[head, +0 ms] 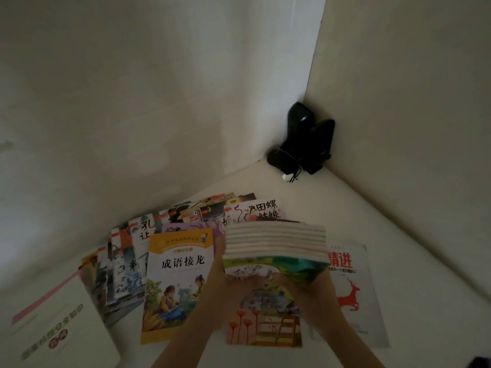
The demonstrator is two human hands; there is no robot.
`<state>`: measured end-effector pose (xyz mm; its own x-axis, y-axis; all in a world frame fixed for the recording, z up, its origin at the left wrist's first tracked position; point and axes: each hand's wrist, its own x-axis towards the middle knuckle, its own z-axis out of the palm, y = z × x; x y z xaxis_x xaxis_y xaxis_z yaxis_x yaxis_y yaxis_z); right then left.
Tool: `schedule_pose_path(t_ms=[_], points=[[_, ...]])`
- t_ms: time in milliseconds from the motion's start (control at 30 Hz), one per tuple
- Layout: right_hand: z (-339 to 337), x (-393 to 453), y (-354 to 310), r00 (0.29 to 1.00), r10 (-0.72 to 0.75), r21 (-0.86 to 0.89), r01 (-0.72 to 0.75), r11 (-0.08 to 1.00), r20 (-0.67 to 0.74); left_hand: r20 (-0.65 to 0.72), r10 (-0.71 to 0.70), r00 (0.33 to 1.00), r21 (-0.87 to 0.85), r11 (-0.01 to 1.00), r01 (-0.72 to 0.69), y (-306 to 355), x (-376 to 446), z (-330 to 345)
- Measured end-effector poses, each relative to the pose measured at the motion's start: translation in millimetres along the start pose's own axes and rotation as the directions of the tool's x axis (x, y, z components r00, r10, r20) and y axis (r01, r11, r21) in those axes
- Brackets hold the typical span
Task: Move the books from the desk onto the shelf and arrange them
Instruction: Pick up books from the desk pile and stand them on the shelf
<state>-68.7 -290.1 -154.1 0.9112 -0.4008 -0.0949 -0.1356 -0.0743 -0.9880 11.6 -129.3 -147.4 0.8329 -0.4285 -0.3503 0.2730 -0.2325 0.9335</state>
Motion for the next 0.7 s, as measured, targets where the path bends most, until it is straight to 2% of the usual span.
schedule_pose_path(t_ms=[67, 133, 367, 533, 633, 700], points=[[-3.4, 1.1, 3.3, 1.0, -0.005, -0.003, 0.005, 1.0, -0.017, -0.024, 0.006, 1.0, 0.025, 1.0, -0.005, 6.0, 0.9, 3.5], [-8.2, 1.5, 11.8, 1.0, 0.011, -0.018, -0.011, 1.0, -0.007, 0.015, 0.04, 0.999, 0.021, 0.999, -0.04, 2.2, 7.5, 6.4], [-26.7, -0.7, 16.5, 0.992, 0.041, -0.177, -0.019, 0.984, 0.12, 0.061, 0.052, 0.997, 0.081, 0.995, -0.057, -6.5, -0.7, 1.3], [-27.2, 3.8, -6.9, 0.997, -0.013, -0.167, 0.025, 0.986, 0.074, -0.072, 0.076, 0.995, 0.085, 0.994, -0.07, 3.2, -3.8, -7.0], [-21.7, 6.6, -48.0, 0.984, -0.099, -0.156, 0.122, 0.98, 0.148, -0.149, 0.159, 0.976, 0.067, 0.986, -0.151, 32.1, -31.3, -24.1], [-4.1, 5.0, -87.5, 0.963, -0.156, -0.107, 0.183, 0.977, 0.219, -0.252, 0.21, 0.945, 0.053, 0.978, -0.203, 53.7, -59.4, -46.2]])
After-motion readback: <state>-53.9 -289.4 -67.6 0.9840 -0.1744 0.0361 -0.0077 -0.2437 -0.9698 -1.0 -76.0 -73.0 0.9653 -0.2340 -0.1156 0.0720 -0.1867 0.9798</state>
